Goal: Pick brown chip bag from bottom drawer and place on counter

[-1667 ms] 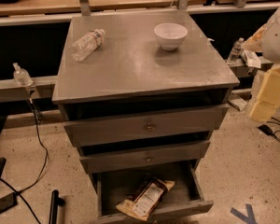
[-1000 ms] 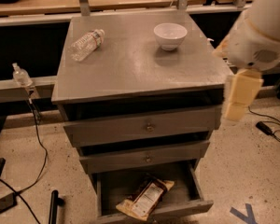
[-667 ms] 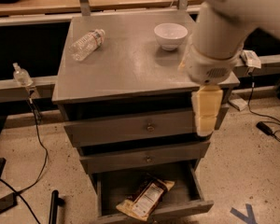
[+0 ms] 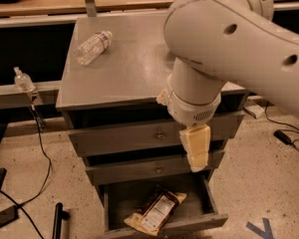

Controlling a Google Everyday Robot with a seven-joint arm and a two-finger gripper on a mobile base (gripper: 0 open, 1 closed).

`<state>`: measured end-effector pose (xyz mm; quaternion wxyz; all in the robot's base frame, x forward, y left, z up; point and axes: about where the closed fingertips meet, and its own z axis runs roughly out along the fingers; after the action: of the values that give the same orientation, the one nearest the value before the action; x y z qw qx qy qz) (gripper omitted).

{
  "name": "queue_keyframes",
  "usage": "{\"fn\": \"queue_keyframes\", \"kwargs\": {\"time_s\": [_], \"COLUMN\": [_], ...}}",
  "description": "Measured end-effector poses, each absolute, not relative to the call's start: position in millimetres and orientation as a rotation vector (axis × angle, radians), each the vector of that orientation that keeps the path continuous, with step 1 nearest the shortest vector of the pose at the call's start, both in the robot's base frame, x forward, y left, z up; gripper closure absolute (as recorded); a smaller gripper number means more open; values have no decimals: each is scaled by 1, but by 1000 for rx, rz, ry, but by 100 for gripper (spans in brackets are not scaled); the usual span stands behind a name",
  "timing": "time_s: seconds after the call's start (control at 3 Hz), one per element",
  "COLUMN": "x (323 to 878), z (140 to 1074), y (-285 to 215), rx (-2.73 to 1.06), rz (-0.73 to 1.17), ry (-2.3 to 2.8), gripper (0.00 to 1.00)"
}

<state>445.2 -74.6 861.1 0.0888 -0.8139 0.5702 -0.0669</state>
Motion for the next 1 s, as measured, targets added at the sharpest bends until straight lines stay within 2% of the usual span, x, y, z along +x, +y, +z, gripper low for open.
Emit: {"fn": "queue_keyframes", "kwargs": {"time_s": [0.33,0.67,1.0], "x": [449,451,463], "z": [856,824,781], "y": [-72,-72,-53], "rx": [-2460,-2501,-2521], "rz": [-177,-59,-15], "ry": [1664,1596,1353], "gripper": [0,0,0]}}
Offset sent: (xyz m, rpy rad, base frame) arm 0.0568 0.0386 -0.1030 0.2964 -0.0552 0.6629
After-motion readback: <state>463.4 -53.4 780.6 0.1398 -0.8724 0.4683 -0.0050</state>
